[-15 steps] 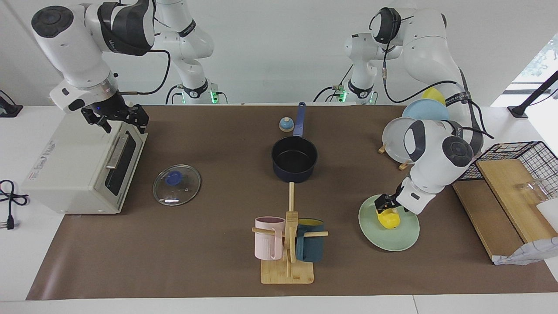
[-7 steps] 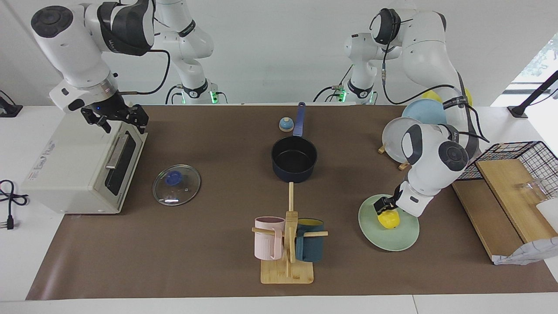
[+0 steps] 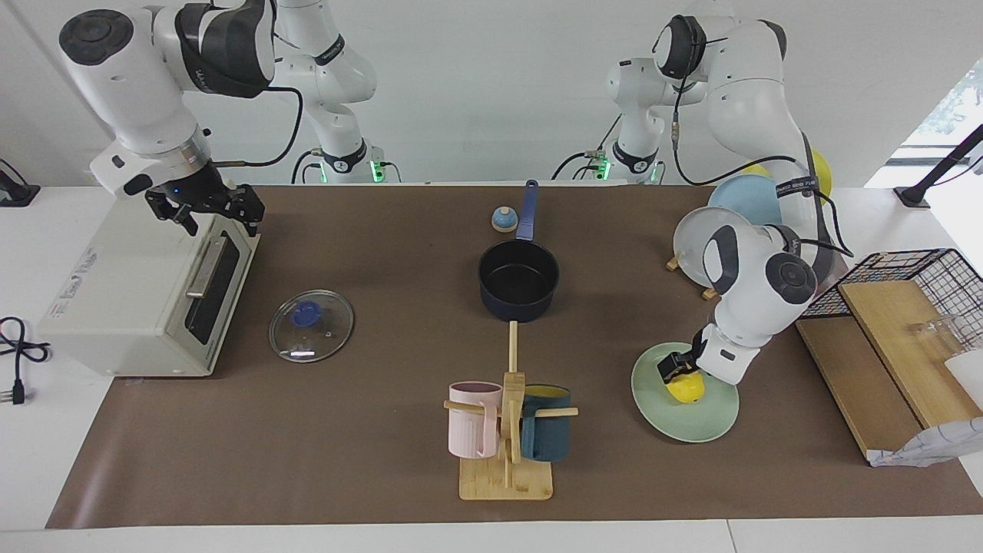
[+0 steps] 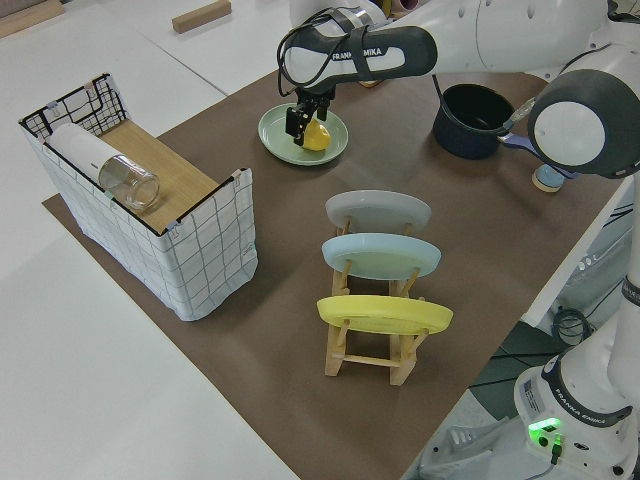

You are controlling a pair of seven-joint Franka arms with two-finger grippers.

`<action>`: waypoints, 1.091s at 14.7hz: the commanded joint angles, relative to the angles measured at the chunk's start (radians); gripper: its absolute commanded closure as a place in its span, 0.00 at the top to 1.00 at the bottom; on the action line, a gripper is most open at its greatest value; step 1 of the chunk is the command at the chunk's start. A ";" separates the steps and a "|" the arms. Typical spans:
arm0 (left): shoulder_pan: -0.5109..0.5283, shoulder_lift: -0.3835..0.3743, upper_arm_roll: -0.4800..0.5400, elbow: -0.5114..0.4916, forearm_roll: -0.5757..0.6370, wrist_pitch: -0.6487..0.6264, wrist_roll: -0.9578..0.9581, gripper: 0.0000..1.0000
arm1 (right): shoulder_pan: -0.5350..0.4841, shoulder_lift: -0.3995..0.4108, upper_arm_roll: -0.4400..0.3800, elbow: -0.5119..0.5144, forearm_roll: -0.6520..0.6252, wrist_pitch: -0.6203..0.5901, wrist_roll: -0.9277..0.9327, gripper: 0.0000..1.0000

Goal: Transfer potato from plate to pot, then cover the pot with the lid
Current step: 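Reach the left gripper to the yellow potato and grasp it, then carry the potato into the pot while the right gripper reaches the lid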

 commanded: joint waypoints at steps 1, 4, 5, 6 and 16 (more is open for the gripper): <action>-0.007 -0.009 0.007 -0.050 0.001 0.065 -0.017 1.00 | 0.030 -0.004 0.008 -0.001 0.021 0.019 -0.024 1.00; -0.014 -0.012 0.007 -0.057 0.002 0.062 -0.017 0.83 | 0.052 0.001 0.006 -0.020 0.133 0.088 -0.090 1.00; -0.015 -0.012 0.007 -0.054 0.002 0.059 -0.017 0.62 | 0.050 0.019 0.006 -0.018 0.135 0.091 -0.093 1.00; -0.013 -0.012 0.005 -0.040 0.002 0.045 -0.015 0.06 | 0.052 0.053 0.006 -0.017 0.135 0.094 -0.096 1.00; -0.184 -0.352 -0.009 -0.025 -0.057 -0.300 -0.215 0.00 | 0.040 0.142 0.006 -0.182 0.132 0.403 -0.279 1.00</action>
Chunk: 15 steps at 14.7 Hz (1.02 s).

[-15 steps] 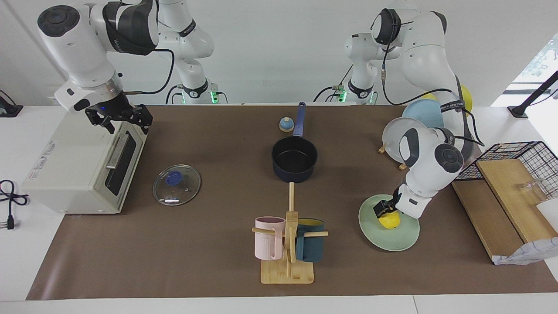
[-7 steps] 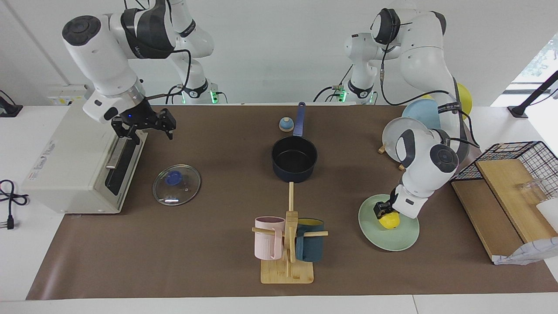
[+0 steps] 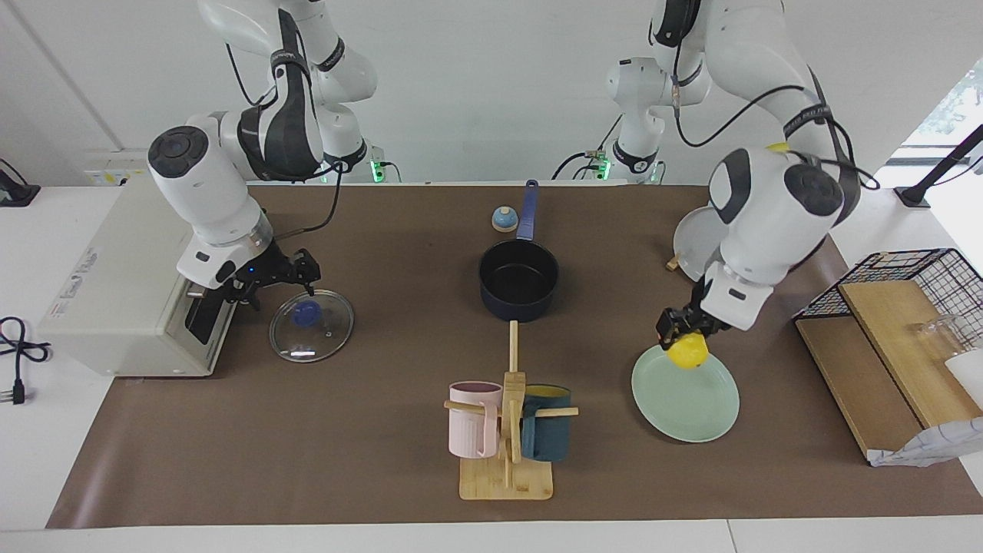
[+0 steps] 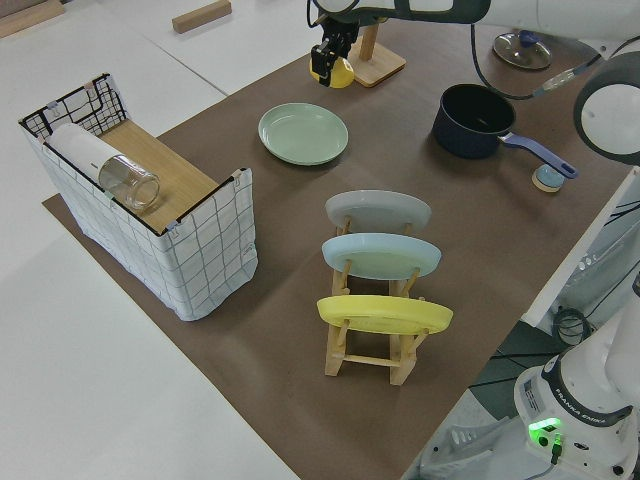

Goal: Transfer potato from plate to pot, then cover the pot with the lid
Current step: 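Carry the potato into the pot while the right gripper reaches the lid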

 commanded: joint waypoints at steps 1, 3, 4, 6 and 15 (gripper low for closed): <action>-0.144 -0.158 0.017 -0.184 -0.009 -0.021 -0.126 0.00 | -0.006 -0.027 0.006 -0.051 0.024 0.056 -0.037 1.00; -0.221 -0.223 0.017 -0.317 -0.009 0.057 -0.207 0.00 | -0.009 -0.025 0.006 -0.063 0.030 0.068 -0.049 1.00; -0.270 -0.267 0.017 -0.416 -0.009 0.125 -0.233 0.00 | -0.012 -0.025 0.006 -0.080 0.033 0.079 -0.071 1.00; -0.357 -0.346 0.017 -0.638 -0.007 0.333 -0.289 0.00 | -0.006 -0.018 0.006 -0.109 0.033 0.163 -0.077 1.00; -0.482 -0.208 0.019 -0.699 0.042 0.516 -0.408 0.00 | 0.001 -0.007 0.006 -0.265 0.048 0.295 -0.057 1.00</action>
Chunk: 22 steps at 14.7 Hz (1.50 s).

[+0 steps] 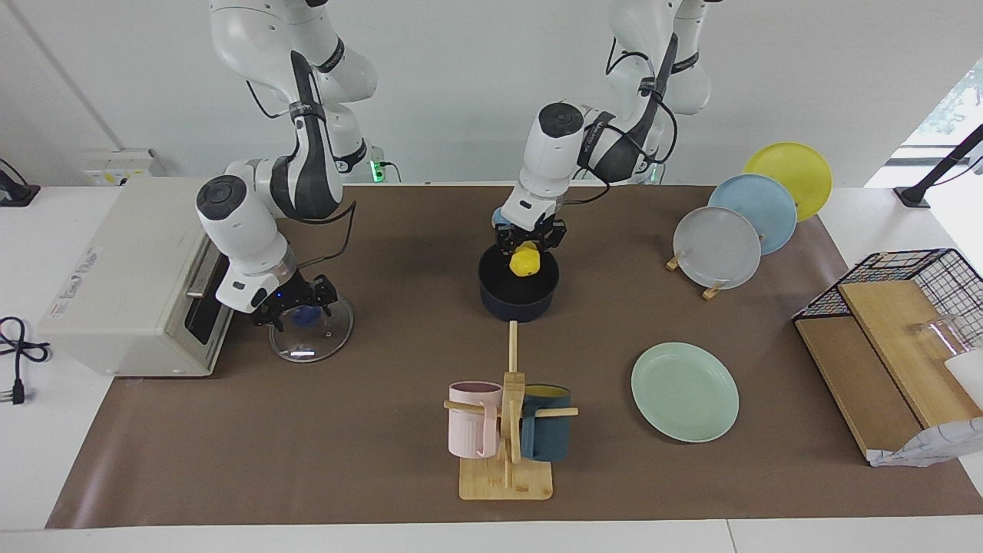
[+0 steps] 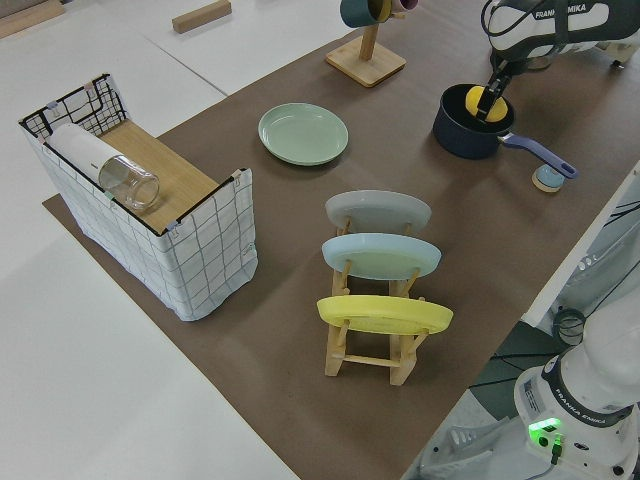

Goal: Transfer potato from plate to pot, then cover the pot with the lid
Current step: 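Carry the potato into the pot while the right gripper reaches the lid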

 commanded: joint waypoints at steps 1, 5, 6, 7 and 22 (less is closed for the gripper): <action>-0.030 0.039 0.019 -0.016 0.063 0.064 -0.070 0.00 | -0.004 -0.036 0.004 -0.066 0.025 0.056 -0.016 1.00; -0.045 0.098 0.019 -0.015 0.088 0.105 -0.096 0.00 | -0.006 -0.059 0.002 -0.125 0.025 0.084 -0.017 1.00; -0.053 0.101 0.019 -0.015 0.093 0.105 -0.096 0.00 | -0.009 -0.062 0.002 -0.136 0.025 0.094 -0.017 1.00; -0.059 0.112 0.019 -0.016 0.094 0.104 -0.096 0.00 | -0.010 -0.062 0.001 -0.138 0.025 0.094 -0.020 1.00; 0.063 0.072 0.019 0.198 0.064 -0.225 0.057 1.00 | -0.017 -0.061 0.002 -0.092 0.023 0.015 -0.036 0.19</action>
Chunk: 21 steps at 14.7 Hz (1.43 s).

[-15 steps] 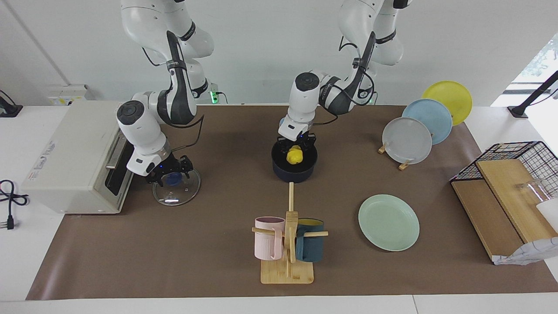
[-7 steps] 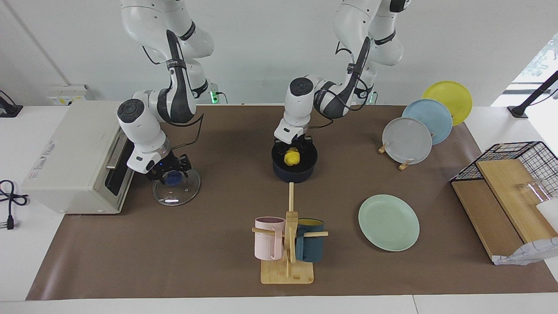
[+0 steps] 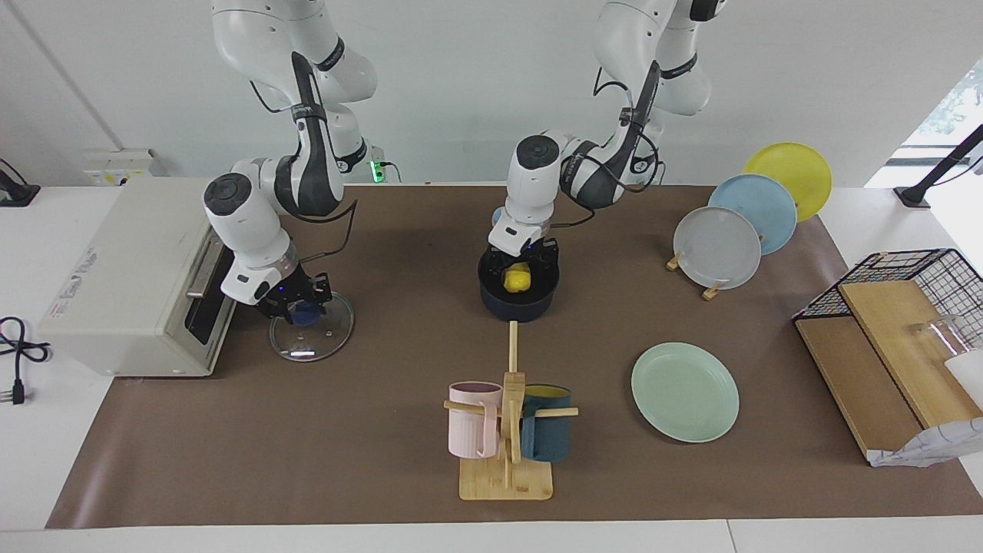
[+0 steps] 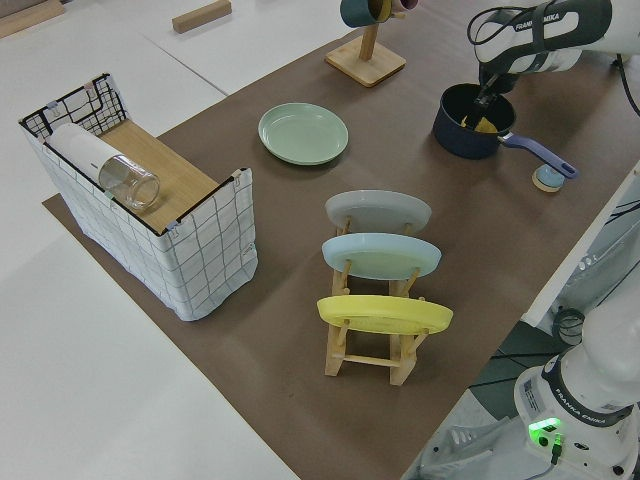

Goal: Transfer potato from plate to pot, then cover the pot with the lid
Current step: 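Carry the potato into the pot while the right gripper reaches the lid, then lift the glass lid with the right gripper while the left gripper withdraws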

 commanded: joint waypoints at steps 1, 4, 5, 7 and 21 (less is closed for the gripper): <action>0.086 -0.061 -0.002 0.145 -0.055 -0.223 0.106 1.00 | -0.001 -0.019 0.006 0.047 0.022 -0.089 -0.032 0.12; 0.195 -0.127 0.002 0.266 -0.071 -0.382 0.173 1.00 | 0.049 -0.019 0.008 0.214 0.010 -0.279 -0.003 0.00; 0.248 -0.169 0.005 0.276 -0.069 -0.400 0.218 1.00 | 0.082 -0.016 0.008 0.276 0.005 -0.343 0.032 0.00; 0.356 -0.224 0.007 0.276 -0.069 -0.434 0.349 1.00 | 0.120 -0.011 0.010 0.391 -0.007 -0.472 0.110 0.00; 0.631 -0.261 0.019 0.366 -0.008 -0.676 0.788 1.00 | 0.600 0.229 0.013 0.782 -0.049 -0.544 0.797 0.00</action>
